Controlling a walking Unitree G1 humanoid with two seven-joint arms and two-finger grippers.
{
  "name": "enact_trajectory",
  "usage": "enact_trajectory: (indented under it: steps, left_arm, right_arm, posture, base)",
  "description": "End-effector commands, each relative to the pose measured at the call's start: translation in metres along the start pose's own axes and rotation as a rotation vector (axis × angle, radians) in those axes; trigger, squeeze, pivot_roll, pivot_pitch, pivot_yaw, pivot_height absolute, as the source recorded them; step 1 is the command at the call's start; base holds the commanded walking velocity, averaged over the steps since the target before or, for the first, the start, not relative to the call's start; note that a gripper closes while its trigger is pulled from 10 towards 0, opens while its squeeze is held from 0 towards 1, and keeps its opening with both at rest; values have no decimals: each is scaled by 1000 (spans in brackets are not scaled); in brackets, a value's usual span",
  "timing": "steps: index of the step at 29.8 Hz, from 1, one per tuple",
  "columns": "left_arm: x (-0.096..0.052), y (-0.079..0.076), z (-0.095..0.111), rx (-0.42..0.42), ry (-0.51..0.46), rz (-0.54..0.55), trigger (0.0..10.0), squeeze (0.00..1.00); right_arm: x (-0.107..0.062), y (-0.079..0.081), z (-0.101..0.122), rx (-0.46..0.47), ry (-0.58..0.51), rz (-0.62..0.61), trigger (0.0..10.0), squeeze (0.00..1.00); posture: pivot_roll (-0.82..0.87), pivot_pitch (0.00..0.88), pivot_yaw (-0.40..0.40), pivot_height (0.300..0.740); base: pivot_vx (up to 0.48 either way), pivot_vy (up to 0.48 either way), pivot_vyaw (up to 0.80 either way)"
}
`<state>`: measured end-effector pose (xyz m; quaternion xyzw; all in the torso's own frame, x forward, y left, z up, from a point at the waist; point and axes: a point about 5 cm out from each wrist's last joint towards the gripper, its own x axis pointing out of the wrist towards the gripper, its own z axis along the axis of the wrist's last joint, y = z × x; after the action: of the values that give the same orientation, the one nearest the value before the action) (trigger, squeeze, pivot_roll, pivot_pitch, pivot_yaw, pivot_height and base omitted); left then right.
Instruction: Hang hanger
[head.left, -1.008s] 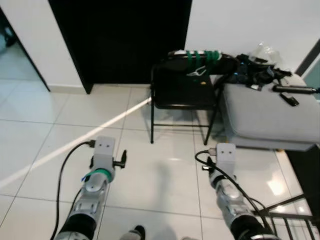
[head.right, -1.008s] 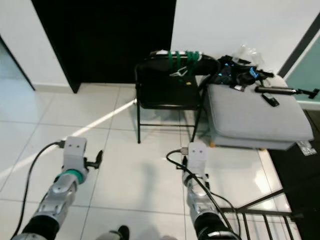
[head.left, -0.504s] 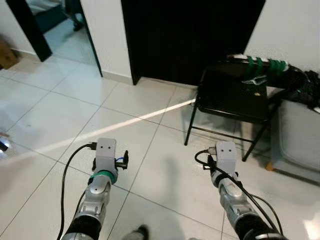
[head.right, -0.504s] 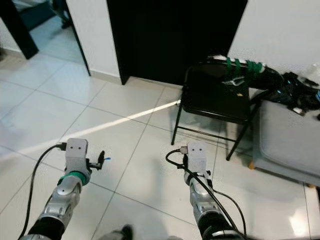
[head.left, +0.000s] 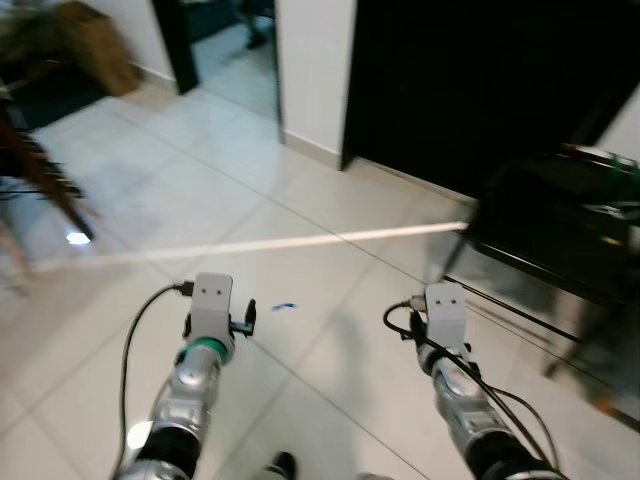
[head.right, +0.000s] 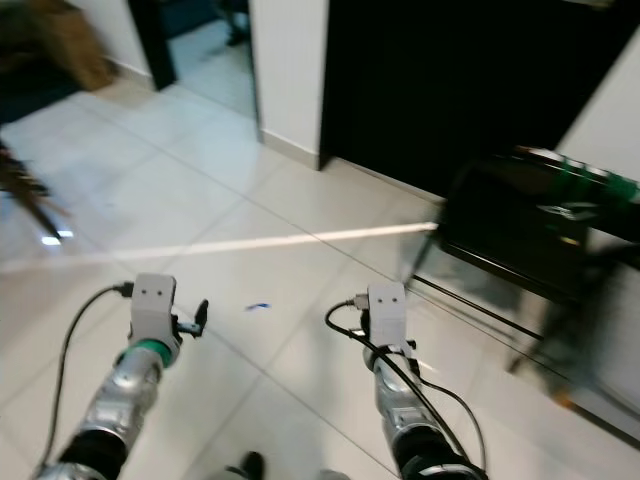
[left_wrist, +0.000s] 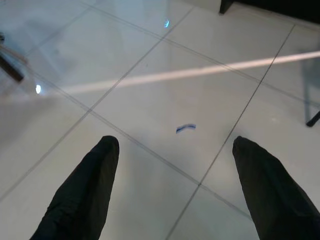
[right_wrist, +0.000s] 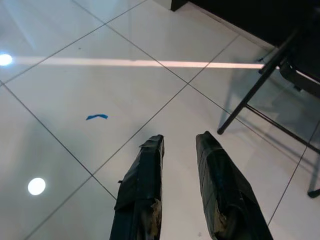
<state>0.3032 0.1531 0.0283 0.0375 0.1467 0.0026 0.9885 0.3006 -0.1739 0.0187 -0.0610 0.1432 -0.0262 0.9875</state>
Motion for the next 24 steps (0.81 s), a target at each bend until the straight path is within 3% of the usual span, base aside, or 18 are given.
enact_trajectory:
  steps: [1,14,24]
  left_arm:
    - [-1,1,-3,-22,14,3,10000,0]
    - [1,5,-1,-23,35,42,10000,0]
    - [0,9,13,-26,-53,46,10000,0]
  right_arm:
    - [-1,-1,-4,3,16,-1,10000,0]
    - [-1,-1,-4,14,18,-10,10000,0]
    - [1,5,2,29,0,21,10000,0]
  posture:
    - [-65,57,21,740]
    - [-43,49,21,740]
    - [-11,31,18,740]
  base:
    - [0,0,800]
    - [0,0,800]
    - [0,0,800]
